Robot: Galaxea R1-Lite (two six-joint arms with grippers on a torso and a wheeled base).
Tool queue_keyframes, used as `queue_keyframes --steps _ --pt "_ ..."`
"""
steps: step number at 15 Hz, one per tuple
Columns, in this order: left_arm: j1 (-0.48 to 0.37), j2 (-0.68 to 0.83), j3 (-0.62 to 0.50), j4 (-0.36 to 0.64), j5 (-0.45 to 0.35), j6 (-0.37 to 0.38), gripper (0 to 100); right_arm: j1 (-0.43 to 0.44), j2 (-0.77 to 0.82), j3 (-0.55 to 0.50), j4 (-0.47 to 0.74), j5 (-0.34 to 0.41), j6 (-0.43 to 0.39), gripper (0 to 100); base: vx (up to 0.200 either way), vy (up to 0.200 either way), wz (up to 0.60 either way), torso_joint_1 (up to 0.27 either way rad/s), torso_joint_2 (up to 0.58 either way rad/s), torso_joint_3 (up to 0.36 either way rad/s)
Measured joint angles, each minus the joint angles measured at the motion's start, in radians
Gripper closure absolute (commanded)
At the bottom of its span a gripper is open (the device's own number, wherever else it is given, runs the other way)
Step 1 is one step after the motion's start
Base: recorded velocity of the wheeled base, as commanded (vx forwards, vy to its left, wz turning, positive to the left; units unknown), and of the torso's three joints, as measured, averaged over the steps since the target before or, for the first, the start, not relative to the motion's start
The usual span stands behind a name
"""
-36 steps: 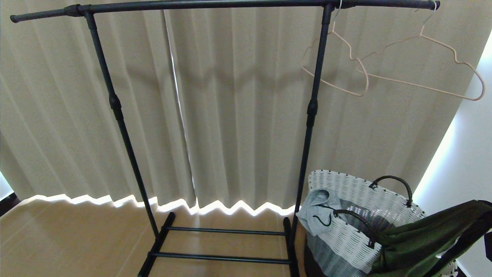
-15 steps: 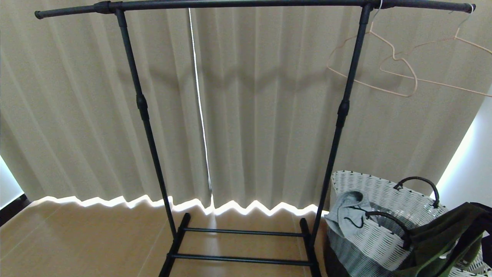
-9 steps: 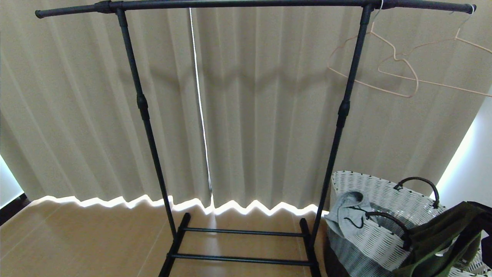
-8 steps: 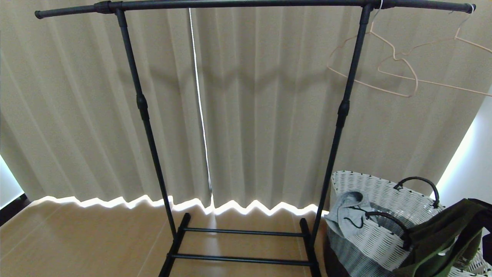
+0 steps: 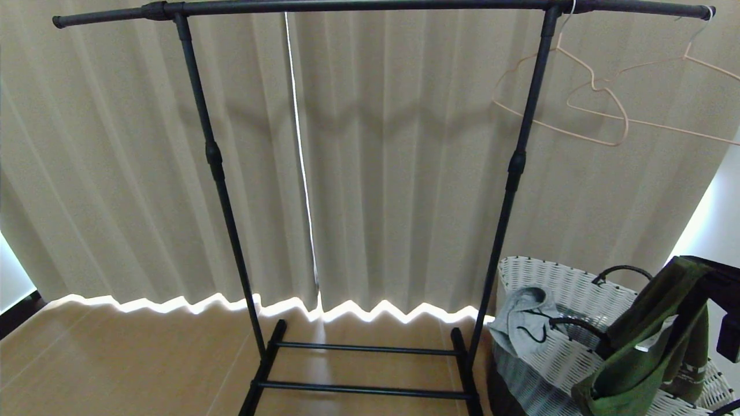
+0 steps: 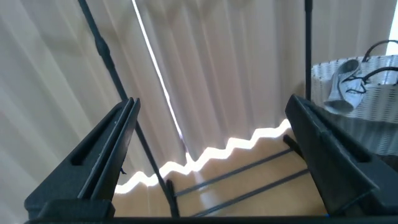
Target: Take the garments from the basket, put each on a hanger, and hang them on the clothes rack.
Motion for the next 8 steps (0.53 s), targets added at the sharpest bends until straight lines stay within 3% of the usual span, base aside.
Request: queue_keyframes --steps 3,5,8 --pt "-0.003 0.236 -0.104 -0.027 0.001 0.039 0 0.117 0.007 -0.086 0.067 0.014 0.139 100 0.000 0.000 0.00 0.000 0.00 0.000" --pt "-0.040 0.409 -0.158 -0.101 0.012 0.064 0 0.150 0.030 -0.130 0.080 0.016 0.157 100 0.000 0.000 0.00 0.000 0.00 0.000" --pt "-0.227 0.629 -0.242 -0.200 0.134 0.074 0 0.158 0.070 -0.181 0.080 0.016 0.158 100 0.000 0.000 0.00 0.000 0.00 0.000"
